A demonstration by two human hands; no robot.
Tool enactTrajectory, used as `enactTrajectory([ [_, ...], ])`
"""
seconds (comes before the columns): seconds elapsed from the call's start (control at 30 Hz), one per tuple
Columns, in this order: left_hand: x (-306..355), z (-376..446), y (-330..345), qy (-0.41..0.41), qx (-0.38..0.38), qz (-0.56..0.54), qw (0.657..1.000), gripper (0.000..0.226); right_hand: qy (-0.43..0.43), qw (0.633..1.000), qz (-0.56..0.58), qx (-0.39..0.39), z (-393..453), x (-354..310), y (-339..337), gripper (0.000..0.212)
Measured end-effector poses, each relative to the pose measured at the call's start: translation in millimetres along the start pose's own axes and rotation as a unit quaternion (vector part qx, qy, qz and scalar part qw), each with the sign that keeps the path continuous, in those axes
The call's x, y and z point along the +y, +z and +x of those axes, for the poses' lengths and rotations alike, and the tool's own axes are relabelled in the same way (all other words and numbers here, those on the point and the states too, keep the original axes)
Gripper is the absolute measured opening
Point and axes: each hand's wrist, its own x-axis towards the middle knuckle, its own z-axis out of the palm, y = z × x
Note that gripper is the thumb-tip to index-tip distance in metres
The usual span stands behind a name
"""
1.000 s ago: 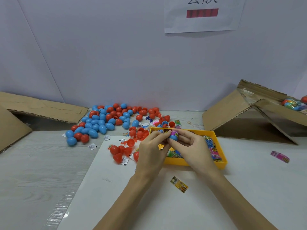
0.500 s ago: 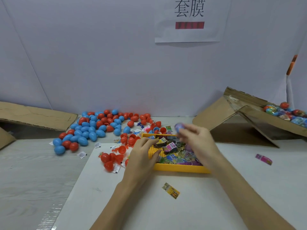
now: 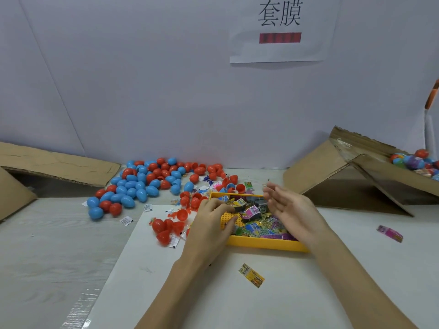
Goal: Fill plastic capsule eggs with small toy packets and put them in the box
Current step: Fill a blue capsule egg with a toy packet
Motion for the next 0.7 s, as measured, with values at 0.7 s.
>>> enactTrajectory([
  [0.7, -148, 68, -77, -0.251, -0.140, 0.318, 0.903, 0.035, 0.016, 0.994, -0.092, -0.057, 8, 20, 0, 0.026],
])
